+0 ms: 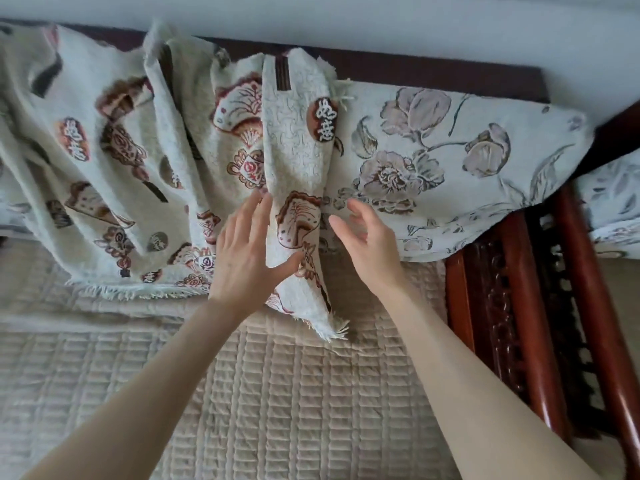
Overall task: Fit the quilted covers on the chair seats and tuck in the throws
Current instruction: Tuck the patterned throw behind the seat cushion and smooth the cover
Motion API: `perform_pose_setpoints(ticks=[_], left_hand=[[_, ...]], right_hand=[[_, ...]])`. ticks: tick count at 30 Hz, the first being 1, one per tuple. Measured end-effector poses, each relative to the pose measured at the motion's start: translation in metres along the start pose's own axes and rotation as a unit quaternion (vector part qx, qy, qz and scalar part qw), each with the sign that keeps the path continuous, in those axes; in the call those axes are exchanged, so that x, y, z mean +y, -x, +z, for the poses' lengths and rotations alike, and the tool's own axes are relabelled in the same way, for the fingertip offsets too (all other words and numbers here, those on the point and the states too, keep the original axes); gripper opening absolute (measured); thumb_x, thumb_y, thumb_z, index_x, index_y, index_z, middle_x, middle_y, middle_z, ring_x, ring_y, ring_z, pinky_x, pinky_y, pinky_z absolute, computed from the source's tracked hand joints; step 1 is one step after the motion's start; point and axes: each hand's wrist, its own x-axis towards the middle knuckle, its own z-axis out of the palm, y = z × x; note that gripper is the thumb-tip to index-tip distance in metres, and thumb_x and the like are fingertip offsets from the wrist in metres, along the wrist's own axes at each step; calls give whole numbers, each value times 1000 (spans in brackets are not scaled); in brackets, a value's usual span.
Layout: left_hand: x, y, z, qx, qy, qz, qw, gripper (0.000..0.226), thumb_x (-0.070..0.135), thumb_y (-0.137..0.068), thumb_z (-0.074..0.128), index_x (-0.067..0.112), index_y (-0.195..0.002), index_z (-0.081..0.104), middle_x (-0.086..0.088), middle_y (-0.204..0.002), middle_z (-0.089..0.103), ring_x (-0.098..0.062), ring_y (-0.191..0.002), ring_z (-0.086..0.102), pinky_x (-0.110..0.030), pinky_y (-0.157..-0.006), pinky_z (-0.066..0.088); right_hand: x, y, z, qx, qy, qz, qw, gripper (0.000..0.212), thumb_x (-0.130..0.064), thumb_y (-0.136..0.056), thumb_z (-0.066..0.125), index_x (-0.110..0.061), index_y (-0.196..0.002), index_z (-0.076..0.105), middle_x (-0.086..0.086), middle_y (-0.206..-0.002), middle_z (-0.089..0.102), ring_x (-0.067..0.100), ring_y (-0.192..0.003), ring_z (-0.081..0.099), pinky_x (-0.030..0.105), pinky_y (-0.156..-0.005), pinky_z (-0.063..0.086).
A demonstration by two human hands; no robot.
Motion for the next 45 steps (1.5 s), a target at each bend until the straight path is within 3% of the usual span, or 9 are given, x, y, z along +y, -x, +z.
perform_pose_setpoints(ticks=[11, 14, 17, 25, 33, 36, 40, 42, 45], left_hand=[[-19, -103, -54, 19, 9, 22, 1000, 90, 64, -83, 45, 7, -150, 26, -13, -155, 31, -30, -140, 31, -50, -112, 26], [-20, -135, -65, 18, -28, 44, 998, 89, 63, -87, 47, 10, -153, 20, -8, -160, 20, -23, -147, 16, -45, -118, 7], [-18, -164, -74, -21, -49, 29, 998, 90, 64, -89, 47, 15, -155, 11, -1, -162, 11, -15, -149, 4, -42, -117, -4], [-19, -163, -77, -111, -50, -6, 993, 98, 78, -76, 40, 20, -152, 23, 2, -155, 32, -17, -143, 25, -43, -109, 34], [-10, -155, -86, -134, -32, -48, 989, 102, 82, -68, 39, 19, -148, 31, -3, -146, 44, -23, -134, 37, -43, -104, 39], [-7, -151, -90, -133, -34, -53, 989, 98, 80, -67, 41, 20, -145, 34, -2, -144, 46, -24, -129, 42, -40, -101, 40], [3, -149, -87, -163, -73, -46, 983, 105, 84, -67, 41, 29, -153, 14, -2, -150, 33, -27, -139, 25, -50, -107, 32], [10, -151, -85, -168, -126, -34, 977, 99, 88, -66, 36, 40, -150, 16, -5, -145, 30, -29, -137, 20, -59, -111, 21], [25, -156, -80, -138, -173, -15, 975, 91, 91, -66, 30, 45, -145, 28, -8, -142, 28, -28, -137, 19, -59, -114, 0]], right_hand=[[-90, -49, 1, 47, 10, -47, 998, 50, -36, -93, 62, -17, -137, 49, -12, -129, 55, 3, -118, 50, 22, -102, 40], [-108, -64, 4, 62, 1, -46, 997, 38, -35, -92, 64, -25, -126, 51, -29, -104, 51, -6, -99, 53, 7, -87, 40], [-121, -79, 7, 77, -37, -24, 996, 36, -33, -91, 65, -18, -121, 51, -14, -96, 62, -1, -82, 61, 13, -78, 51], [-135, -94, 4, 44, -51, 23, 997, 20, -28, -93, 62, -9, -90, 58, -11, -60, 61, -6, -49, 54, 11, -50, 43], [-125, -83, -39, 136, -195, 91, 967, 11, -15, -95, 51, -7, -88, 51, 1, -54, 46, 10, -44, 44, 15, -46, 40], [-108, -80, -73, 199, -238, 133, 941, 23, -11, -91, 56, -10, -70, 48, 0, -46, 43, 13, -42, 43, 29, -53, 39], [-100, -73, -96, 146, -322, 187, 916, 12, -9, -84, 69, -6, -82, 57, 15, -71, 62, 22, -48, 55, 30, -52, 43], [-99, -75, -99, 85, -350, 225, 905, 25, -28, -83, 73, -6, -94, 68, 18, -101, 71, 30, -75, 63, 35, -69, 46], [-100, -85, -110, -4, -332, 297, 895, 50, -65, -80, 63, -17, -82, 75, 14, -109, 71, 29, -92, 59, 36, -74, 44]])
